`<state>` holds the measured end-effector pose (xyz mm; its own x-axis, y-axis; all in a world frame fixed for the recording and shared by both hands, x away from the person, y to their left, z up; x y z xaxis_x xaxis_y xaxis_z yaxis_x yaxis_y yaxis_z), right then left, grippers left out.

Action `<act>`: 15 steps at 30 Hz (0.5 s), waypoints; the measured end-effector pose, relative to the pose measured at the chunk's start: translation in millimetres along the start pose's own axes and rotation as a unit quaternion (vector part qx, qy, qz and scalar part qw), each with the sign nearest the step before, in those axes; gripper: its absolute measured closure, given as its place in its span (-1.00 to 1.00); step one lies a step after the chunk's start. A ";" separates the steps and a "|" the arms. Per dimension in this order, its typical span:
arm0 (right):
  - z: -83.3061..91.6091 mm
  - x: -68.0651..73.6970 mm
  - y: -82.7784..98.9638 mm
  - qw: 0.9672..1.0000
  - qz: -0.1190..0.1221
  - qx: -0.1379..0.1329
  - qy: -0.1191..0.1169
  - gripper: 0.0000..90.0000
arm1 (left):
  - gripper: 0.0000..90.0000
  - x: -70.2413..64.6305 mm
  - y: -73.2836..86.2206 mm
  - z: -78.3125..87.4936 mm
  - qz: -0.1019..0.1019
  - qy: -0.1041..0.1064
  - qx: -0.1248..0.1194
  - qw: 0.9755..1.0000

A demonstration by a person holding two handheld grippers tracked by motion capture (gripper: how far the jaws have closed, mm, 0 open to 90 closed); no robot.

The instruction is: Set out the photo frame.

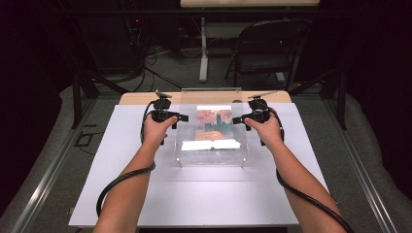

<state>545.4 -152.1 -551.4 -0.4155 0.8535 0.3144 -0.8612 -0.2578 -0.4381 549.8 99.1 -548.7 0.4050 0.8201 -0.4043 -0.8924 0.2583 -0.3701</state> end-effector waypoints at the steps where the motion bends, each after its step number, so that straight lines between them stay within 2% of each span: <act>1: 2.9 1.4 0.4 1.000 0.001 0.001 0.005 -0.12 | 0.10 -1.3 0.3 2.8 -0.002 -0.002 -0.001 1.000; 9: 22.6 11.3 2.9 0.999 0.023 -0.008 0.022 -0.01 | 0.24 -9.5 4.3 22.4 -0.017 -0.009 -0.009 1.000; 15: 33.9 15.2 6.1 1.000 0.012 -0.022 0.017 0.14 | 0.35 -12.7 9.4 33.0 -0.016 0.006 -0.026 1.000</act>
<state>523.9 -156.1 -520.8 -0.4247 0.8622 0.2759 -0.8373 -0.2583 -0.4818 529.7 107.9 -519.5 0.4352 0.8055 -0.4021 -0.8678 0.2563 -0.4257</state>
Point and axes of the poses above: each handheld gripper's, and its own axes: z roughly backward along the jaws, y roughly out of its underside, x roughly to its left, the point moved 9 cm from there along -z, roughly forward along the jaws, and after that the axes turned 15 degrees about x, right-handed, at the moved point
